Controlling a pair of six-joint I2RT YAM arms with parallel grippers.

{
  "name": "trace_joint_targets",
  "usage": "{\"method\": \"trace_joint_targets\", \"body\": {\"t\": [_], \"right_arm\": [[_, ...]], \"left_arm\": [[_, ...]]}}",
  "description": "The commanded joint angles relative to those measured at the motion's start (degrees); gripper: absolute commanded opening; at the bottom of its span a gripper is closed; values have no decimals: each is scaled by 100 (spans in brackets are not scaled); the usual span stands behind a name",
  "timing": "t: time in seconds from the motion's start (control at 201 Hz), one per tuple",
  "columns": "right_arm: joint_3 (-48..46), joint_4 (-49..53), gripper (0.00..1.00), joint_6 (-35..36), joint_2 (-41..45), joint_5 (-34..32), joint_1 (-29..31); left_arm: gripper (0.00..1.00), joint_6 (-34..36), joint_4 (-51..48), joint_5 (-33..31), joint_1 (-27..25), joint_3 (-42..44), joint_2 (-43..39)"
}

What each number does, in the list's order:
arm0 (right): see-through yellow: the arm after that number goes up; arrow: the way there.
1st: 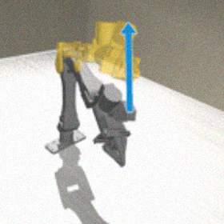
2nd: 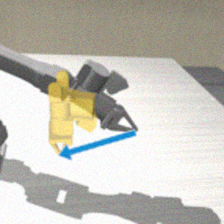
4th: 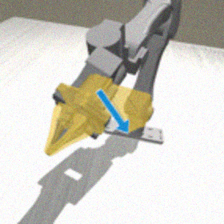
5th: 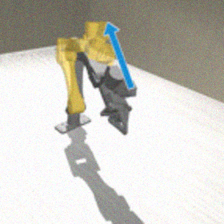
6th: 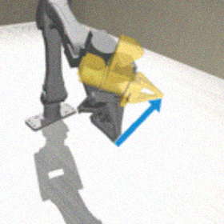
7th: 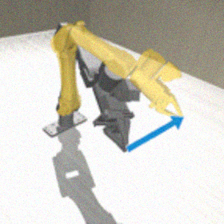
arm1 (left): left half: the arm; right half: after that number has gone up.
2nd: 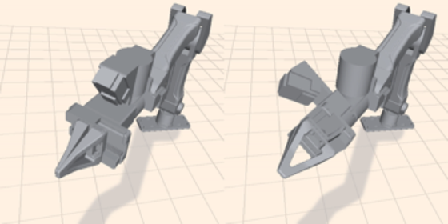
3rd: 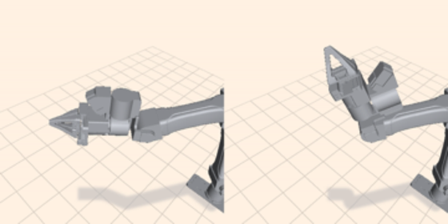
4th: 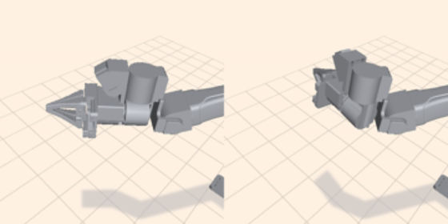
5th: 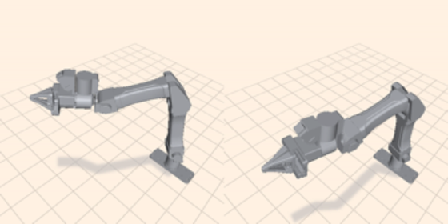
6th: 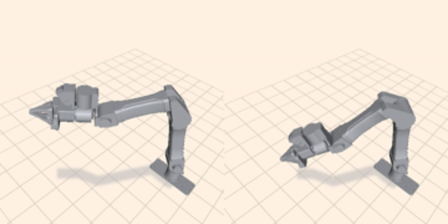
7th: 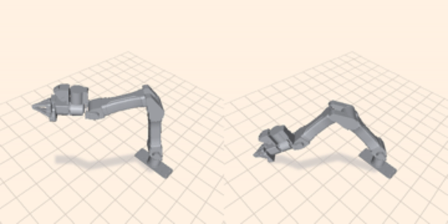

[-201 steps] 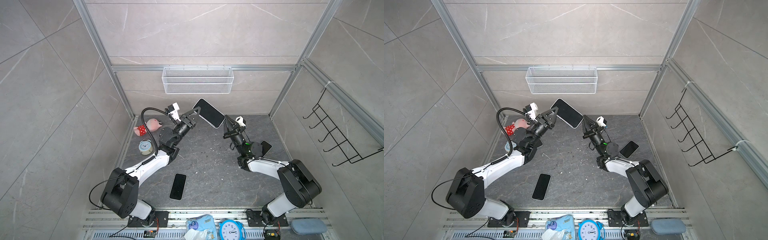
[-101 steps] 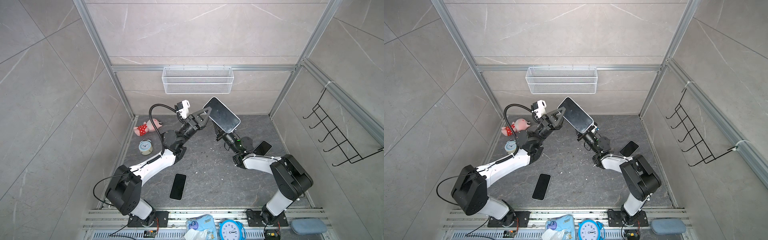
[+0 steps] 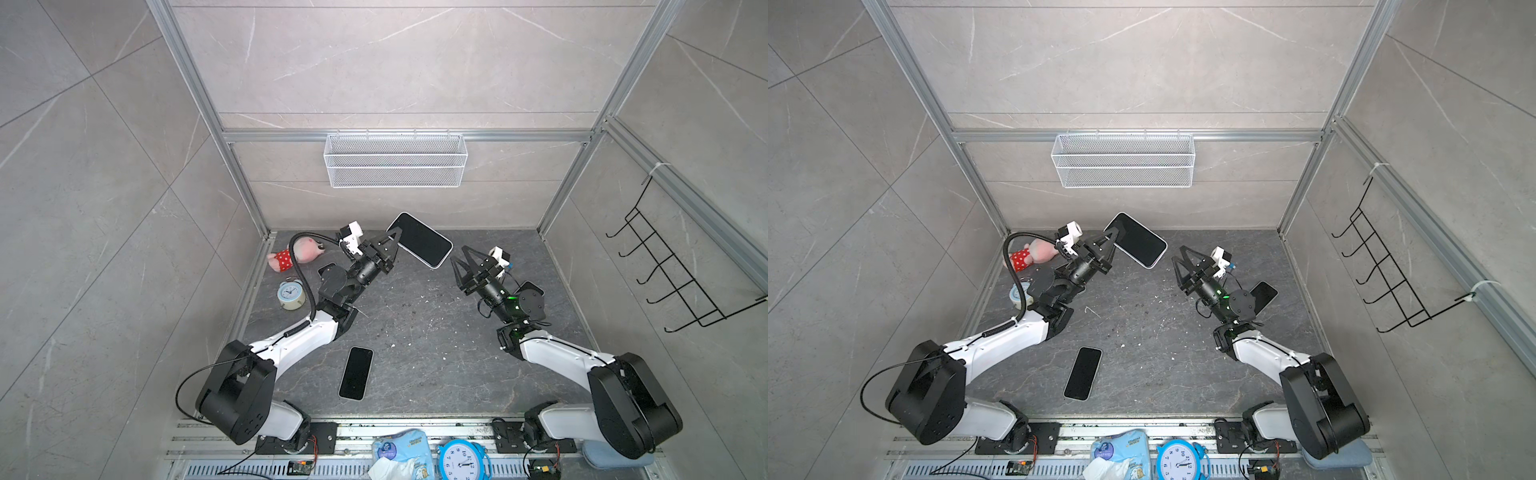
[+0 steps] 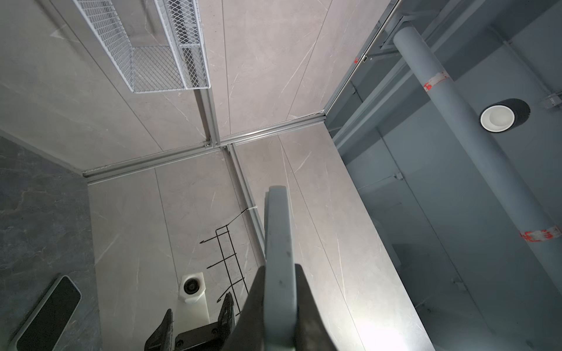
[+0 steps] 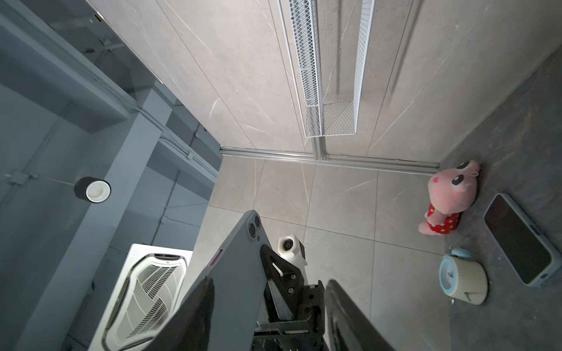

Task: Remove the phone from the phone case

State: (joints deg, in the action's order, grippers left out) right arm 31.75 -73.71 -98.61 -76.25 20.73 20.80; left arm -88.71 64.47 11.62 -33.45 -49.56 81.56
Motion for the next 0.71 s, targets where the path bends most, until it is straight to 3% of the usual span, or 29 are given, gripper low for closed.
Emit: {"method": "trace_joint_targets", "body": {"t": [0.0,0.408,0.702], "right_arm": [[153,188,60,555,332,441,-15],[586,520,58,771,459,991,-17],[745,855,51,912,460,1222,-15]], "left_arm": [[0,-247,376,-81,43,-50,-291],[0,-262,292,-72,64,-3,-132],[0,-134,57,-12,66,-27,-129]]}}
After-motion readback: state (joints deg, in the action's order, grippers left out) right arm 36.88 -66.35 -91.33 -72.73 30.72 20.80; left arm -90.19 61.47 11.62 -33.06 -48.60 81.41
